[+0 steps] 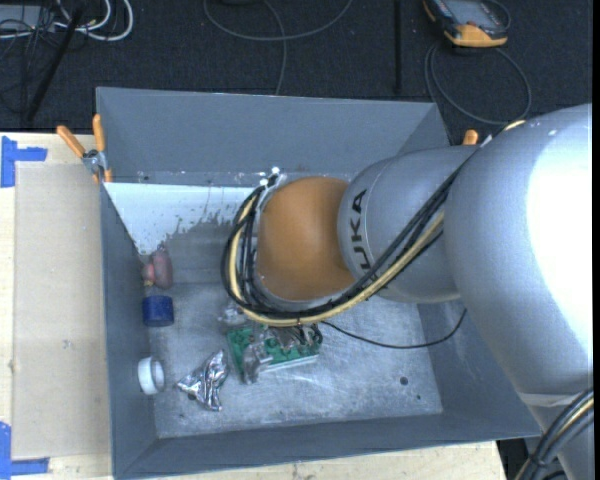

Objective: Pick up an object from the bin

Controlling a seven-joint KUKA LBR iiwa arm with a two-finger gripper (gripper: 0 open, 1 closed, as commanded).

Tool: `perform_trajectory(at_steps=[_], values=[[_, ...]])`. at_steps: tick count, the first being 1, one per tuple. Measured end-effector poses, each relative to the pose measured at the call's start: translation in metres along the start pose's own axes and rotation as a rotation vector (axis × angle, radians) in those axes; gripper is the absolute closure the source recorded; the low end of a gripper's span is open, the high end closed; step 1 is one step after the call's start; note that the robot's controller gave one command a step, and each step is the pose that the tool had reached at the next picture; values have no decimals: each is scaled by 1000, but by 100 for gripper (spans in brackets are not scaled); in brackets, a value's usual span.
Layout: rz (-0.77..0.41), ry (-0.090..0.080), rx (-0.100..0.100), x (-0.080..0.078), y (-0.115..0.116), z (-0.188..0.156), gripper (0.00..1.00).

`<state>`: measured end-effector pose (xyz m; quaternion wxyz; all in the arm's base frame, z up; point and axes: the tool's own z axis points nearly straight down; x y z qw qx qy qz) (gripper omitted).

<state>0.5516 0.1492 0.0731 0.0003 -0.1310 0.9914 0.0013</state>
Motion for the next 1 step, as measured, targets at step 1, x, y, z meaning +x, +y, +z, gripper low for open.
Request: perform_trajectory(at_steps=[1], values=[[-152, -5, 4, 47, -41, -147, 100]])
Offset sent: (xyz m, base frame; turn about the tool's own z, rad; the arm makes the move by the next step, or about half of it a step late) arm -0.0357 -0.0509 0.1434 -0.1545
